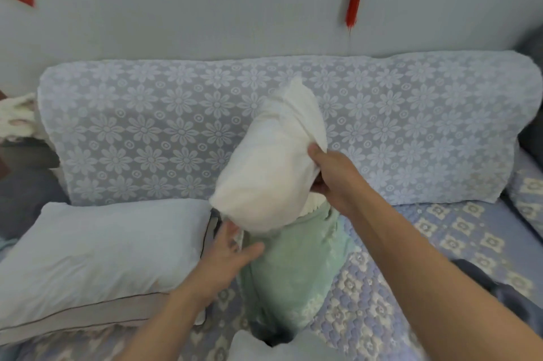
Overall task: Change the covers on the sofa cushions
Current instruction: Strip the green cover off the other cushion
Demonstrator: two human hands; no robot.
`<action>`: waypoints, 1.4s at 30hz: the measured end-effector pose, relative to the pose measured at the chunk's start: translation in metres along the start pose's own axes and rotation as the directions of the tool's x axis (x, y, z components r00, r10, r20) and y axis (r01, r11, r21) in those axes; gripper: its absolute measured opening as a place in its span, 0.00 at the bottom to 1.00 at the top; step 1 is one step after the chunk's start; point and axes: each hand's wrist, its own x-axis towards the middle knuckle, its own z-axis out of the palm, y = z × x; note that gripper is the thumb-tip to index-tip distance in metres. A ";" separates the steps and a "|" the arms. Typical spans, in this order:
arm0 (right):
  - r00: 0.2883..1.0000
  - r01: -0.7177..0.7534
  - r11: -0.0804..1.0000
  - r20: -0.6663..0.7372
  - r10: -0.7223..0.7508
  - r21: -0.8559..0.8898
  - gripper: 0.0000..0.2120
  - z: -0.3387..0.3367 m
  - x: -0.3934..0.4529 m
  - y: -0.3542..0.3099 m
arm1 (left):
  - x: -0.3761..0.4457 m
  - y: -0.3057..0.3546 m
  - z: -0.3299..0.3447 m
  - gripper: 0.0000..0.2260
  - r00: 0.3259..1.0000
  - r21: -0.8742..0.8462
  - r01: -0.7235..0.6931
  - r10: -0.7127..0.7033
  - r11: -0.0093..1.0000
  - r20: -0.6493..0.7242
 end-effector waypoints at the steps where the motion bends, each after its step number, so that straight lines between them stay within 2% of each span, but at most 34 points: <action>1: 1.000 -0.005 0.999 0.026 0.006 -0.043 0.15 0.004 0.000 -0.008 | 0.006 0.002 0.010 0.31 0.998 0.032 0.015 -0.013 0.999 -0.059; 3: 0.998 -0.033 0.993 0.051 0.039 -0.117 0.15 0.013 -0.007 -0.013 | 0.027 0.013 0.019 0.26 0.935 0.063 0.052 -0.026 0.997 -0.353; 4: 0.996 -0.068 0.984 0.051 0.077 -0.162 0.14 0.014 -0.012 -0.012 | 0.037 0.021 0.017 0.22 0.893 0.046 0.058 -0.031 0.997 -0.449; 5: 0.996 -0.066 0.963 0.038 0.078 -0.261 0.13 0.010 -0.016 -0.010 | 0.045 0.027 0.014 0.17 0.871 -0.016 0.053 -0.054 0.998 -0.489; 6: 1.000 0.007 0.888 0.018 0.002 -0.459 0.13 0.002 -0.019 -0.007 | 0.051 0.027 0.011 0.11 0.882 -0.105 0.019 -0.067 0.994 -0.467; 7: 0.983 0.158 0.696 0.042 -0.180 -0.701 0.12 -0.010 -0.022 -0.007 | 0.053 0.030 0.010 0.07 0.914 -0.146 0.003 -0.062 0.989 -0.402; 8: 0.902 0.304 0.442 0.105 -0.418 -0.844 0.10 -0.021 -0.027 -0.012 | 0.052 0.034 0.014 0.06 0.948 -0.152 -0.012 -0.037 0.988 -0.315; 9: 0.784 0.428 0.236 0.229 -0.577 -0.872 0.19 -0.030 -0.034 -0.021 | 0.052 0.038 0.020 0.06 0.973 -0.136 -0.007 -0.025 0.991 -0.230; 10: 0.729 0.518 0.113 0.369 -0.576 -0.848 0.35 -0.037 -0.040 -0.030 | 0.054 0.038 0.030 0.07 0.988 -0.120 0.000 -0.018 0.993 -0.154; 11: 0.747 0.558 0.058 0.471 -0.470 -0.828 0.48 -0.040 -0.038 -0.034 | 0.057 0.036 0.039 0.08 0.995 -0.114 0.001 -0.013 0.994 -0.102; 12: 0.791 0.546 -0.012 0.520 -0.321 -0.838 0.54 -0.038 -0.034 -0.033 | 0.060 0.035 0.049 0.09 0.997 -0.136 0.017 -0.028 0.991 -0.074; 13: 0.834 0.504 -0.071 0.506 -0.219 -0.861 0.55 -0.037 -0.028 -0.025 | 0.061 0.034 0.059 0.09 0.998 -0.175 0.026 -0.035 0.984 -0.052; 14: 0.872 0.443 -0.079 0.450 -0.192 -0.893 0.52 -0.036 -0.020 -0.015 | 0.063 0.030 0.064 0.10 0.998 -0.203 0.031 -0.043 0.979 -0.052; 15: 0.897 0.384 -0.017 0.377 -0.229 -0.923 0.44 -0.038 -0.015 -0.003 | 0.063 0.026 0.068 0.10 0.997 -0.194 0.038 -0.050 0.980 -0.059; 16: 0.903 0.352 0.093 0.312 -0.295 -0.931 0.34 -0.040 -0.015 0.009 | 0.061 0.020 0.069 0.11 0.996 -0.172 0.037 -0.050 0.984 -0.069; 17: 0.887 0.368 0.211 0.273 -0.373 -0.906 0.25 -0.045 -0.018 0.022 | 0.060 0.012 0.068 0.13 0.995 -0.136 0.043 -0.055 0.990 -0.084; 19: 0.845 0.456 0.318 0.292 -0.448 -0.831 0.15 -0.050 -0.032 0.043 | 0.054 -0.007 0.065 0.17 0.982 -0.135 0.105 -0.124 0.985 -0.145; 20: 0.834 0.488 0.355 0.306 -0.460 -0.797 0.11 -0.051 -0.041 0.048 | 0.051 -0.021 0.062 0.17 0.976 -0.056 0.145 -0.152 0.988 -0.153; 22: 0.827 0.519 0.435 0.303 -0.474 -0.736 0.09 -0.048 -0.050 0.048 | 0.047 -0.050 0.056 0.12 0.984 0.243 0.162 -0.138 0.956 -0.116; 23: 0.813 0.545 0.448 0.317 -0.488 -0.709 0.10 -0.046 -0.052 0.044 | 0.044 -0.059 0.055 0.11 0.987 0.343 0.160 -0.138 0.925 -0.087; 26: 0.743 0.625 0.383 0.367 -0.560 -0.680 0.06 -0.037 -0.056 0.026 | 0.055 -0.071 0.054 0.24 0.991 0.503 0.121 -0.136 0.856 -0.005; 27: 0.731 0.629 0.374 0.353 -0.584 -0.682 0.08 -0.034 -0.057 0.022 | 0.064 -0.070 0.056 0.24 0.990 0.559 0.116 -0.142 0.821 0.004; 29: 0.720 0.617 0.394 0.288 -0.631 -0.681 0.11 -0.030 -0.062 0.011 | 0.073 -0.055 0.055 0.17 0.986 0.664 0.125 -0.166 0.737 -0.001; 30: 0.714 0.612 0.403 0.256 -0.652 -0.680 0.08 -0.030 -0.064 0.003 | 0.077 -0.056 0.049 0.15 0.983 0.709 0.142 -0.180 0.690 -0.021; 32: 0.686 0.576 0.412 0.144 -0.713 -0.706 0.03 -0.041 -0.063 -0.018 | 0.075 -0.072 0.025 0.15 0.951 0.752 0.284 -0.277 0.595 -0.140; 35: 0.614 0.454 0.465 -0.111 -0.781 -0.760 0.05 -0.080 -0.057 -0.056 | 0.053 -0.110 -0.022 0.21 0.802 0.685 0.587 -0.425 0.431 -0.421; 36: 0.596 0.413 0.485 -0.174 -0.784 -0.771 0.08 -0.092 -0.053 -0.061 | 0.050 -0.118 -0.033 0.22 0.767 0.646 0.635 -0.448 0.424 -0.460; 37: 0.588 0.377 0.499 -0.215 -0.780 -0.780 0.10 -0.100 -0.048 -0.062 | 0.053 -0.121 -0.040 0.20 0.765 0.630 0.640 -0.443 0.441 -0.467; 39: 0.603 0.300 0.482 -0.228 -0.764 -0.823 0.08 -0.116 -0.032 -0.054 | 0.062 -0.111 -0.040 0.15 0.791 0.606 0.611 -0.403 0.509 -0.460; 40: 0.636 0.232 0.457 -0.221 -0.739 -0.858 0.06 -0.126 -0.021 -0.047 | 0.066 -0.105 -0.038 0.13 0.790 0.584 0.612 -0.388 0.533 -0.475; 42: 0.776 -0.068 0.357 -0.274 -0.568 -0.932 0.10 -0.154 -0.002 -0.028 | 0.070 -0.096 -0.032 0.10 0.789 0.538 0.608 -0.370 0.584 -0.490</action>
